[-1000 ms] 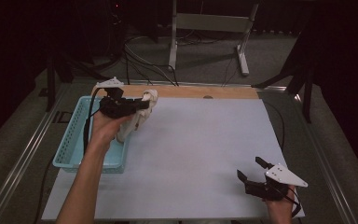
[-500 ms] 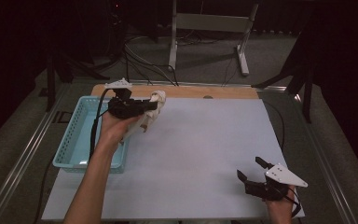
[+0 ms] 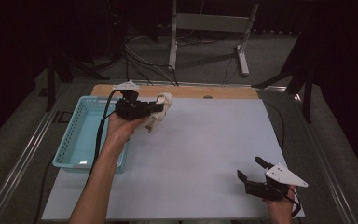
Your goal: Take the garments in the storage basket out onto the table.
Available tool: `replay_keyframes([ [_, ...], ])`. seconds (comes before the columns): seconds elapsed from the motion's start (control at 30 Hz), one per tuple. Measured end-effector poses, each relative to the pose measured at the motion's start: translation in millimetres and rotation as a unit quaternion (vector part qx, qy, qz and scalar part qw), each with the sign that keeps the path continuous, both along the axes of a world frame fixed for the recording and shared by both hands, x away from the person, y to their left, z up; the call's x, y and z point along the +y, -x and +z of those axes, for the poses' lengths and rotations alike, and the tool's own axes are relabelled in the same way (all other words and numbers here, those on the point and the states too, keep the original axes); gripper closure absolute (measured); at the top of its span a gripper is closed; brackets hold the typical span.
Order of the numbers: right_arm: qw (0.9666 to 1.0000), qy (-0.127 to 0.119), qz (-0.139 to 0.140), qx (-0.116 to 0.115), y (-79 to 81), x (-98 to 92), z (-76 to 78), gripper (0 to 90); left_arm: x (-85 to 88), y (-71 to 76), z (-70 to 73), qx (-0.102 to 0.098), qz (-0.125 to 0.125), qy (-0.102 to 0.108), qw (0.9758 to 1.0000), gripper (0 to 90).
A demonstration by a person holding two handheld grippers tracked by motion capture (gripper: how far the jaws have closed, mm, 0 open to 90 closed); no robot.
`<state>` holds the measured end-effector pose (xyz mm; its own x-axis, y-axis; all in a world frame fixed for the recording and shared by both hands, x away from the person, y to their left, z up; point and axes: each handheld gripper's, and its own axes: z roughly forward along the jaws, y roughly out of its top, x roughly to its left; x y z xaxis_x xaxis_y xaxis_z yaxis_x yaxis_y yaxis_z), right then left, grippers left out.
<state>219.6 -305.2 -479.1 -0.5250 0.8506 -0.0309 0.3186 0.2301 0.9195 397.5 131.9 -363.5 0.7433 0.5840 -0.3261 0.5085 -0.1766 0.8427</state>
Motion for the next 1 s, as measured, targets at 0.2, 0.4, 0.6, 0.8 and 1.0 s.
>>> replay_keyframes([
  [0.2, 1.0, 0.0, 0.0, 0.0, 0.1, -0.3, 0.1, 15.2, -10.3, -1.2, -2.0, 0.002, -0.007, -0.001, 1.0, 78.3],
  [0.4, 1.0, 0.0, 0.0, 0.0, 0.0, -0.4, 0.0, 15.2, -17.3, -2.5, -4.9, 0.006, -0.01, -0.003, 0.9999, 78.4],
  [0.6, 1.0, 0.0, 0.0, 0.0, -0.1, -0.5, -0.1, 15.2, -20.1, -3.1, -9.3, 0.01, -0.01, -0.007, 0.9999, 78.3],
  [0.8, 1.0, 0.001, 0.001, 0.0, -0.2, -0.3, -0.2, 15.2, -23.6, -3.6, -15.9, 0.017, -0.013, -0.006, 0.9997, 78.3],
  [1.0, 1.0, 0.001, 0.001, 0.0, -0.3, -0.5, -0.2, 15.2, -27.4, -4.5, -23.1, 0.025, -0.015, -0.008, 0.9996, 78.3],
])
